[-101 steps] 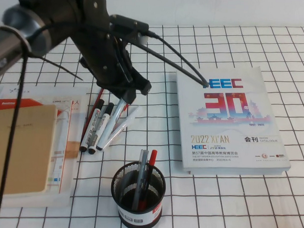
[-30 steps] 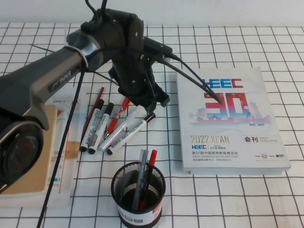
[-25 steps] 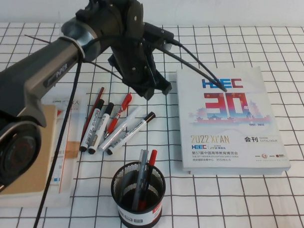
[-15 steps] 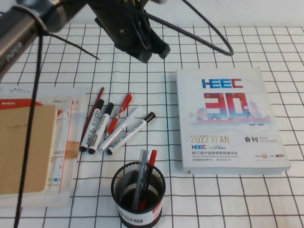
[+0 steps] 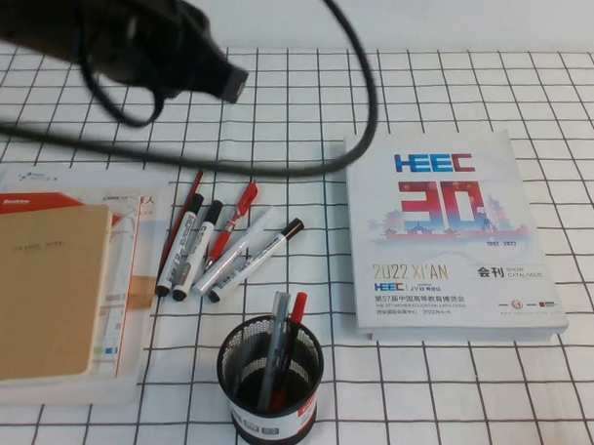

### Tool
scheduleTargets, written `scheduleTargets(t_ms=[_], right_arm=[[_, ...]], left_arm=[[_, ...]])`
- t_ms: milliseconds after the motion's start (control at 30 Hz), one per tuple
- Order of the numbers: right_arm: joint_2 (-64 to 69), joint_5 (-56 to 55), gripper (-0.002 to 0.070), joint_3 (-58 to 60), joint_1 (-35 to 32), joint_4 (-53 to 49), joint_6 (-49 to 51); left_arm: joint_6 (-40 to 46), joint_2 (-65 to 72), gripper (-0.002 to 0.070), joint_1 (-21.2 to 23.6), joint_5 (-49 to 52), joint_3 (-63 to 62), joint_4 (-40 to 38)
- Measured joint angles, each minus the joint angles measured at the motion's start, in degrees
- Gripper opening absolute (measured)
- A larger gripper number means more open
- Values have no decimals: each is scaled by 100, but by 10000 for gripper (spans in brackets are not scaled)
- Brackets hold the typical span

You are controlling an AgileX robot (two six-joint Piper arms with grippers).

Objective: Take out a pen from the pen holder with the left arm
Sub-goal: 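Take a marker out of the pen holder and lay it on the table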

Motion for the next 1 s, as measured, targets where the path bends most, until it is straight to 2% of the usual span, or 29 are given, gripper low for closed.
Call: scheduleTargets(t_ms=[200,500,800,1000], right_arm=[[0,0,-15,0,0,0,0],[0,0,-15,0,0,0,0],[0,0,-15,0,0,0,0],[0,0,-15,0,0,0,0]], left_arm=[[-135,-1744,0,0,-1071,2234,0],[-718,-4059,0,0,-1887,4696,-78],[-1050,-5757,0,0,-2157,5950,-511],[-1071,-6055,0,0,-2119,6103,-532]])
